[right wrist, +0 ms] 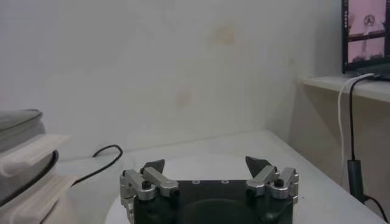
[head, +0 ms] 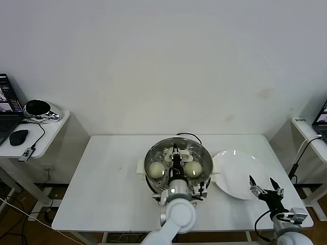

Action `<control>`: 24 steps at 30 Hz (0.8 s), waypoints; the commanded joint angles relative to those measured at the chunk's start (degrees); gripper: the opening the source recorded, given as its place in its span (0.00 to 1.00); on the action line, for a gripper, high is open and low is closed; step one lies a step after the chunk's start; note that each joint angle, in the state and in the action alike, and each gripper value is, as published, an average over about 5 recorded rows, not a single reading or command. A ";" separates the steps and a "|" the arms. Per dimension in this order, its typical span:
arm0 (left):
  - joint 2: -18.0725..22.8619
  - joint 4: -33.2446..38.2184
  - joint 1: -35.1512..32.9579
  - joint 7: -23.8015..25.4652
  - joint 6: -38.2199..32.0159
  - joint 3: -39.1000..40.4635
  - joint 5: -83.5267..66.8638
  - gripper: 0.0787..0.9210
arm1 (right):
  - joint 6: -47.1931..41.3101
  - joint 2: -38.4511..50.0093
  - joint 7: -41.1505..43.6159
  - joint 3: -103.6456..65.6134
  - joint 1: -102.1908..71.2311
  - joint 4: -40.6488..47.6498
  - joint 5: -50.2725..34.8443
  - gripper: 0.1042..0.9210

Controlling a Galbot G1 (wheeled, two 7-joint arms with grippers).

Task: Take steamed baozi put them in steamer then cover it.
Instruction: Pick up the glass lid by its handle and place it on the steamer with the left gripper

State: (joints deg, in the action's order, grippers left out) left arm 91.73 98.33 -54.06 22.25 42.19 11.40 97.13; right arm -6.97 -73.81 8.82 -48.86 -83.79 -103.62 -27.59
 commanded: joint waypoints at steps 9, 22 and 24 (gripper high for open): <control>-0.03 -0.28 -0.91 -2.84 2.28 -0.03 -2.40 0.08 | -0.01 -0.12 0.03 0.07 -0.20 -0.59 0.08 0.88; -0.80 3.13 -1.08 -1.65 2.25 0.03 -3.00 0.11 | 0.01 -0.22 0.07 0.10 -0.16 -0.80 0.12 0.88; -1.29 4.98 -1.32 -0.91 2.25 0.16 -3.11 0.16 | 0.02 -0.35 0.07 0.19 -0.14 -0.80 0.23 0.88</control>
State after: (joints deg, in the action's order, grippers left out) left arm 91.07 99.55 -55.07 20.24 42.20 11.46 94.50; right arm -6.95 -73.99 8.92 -48.75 -83.97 -104.37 -27.47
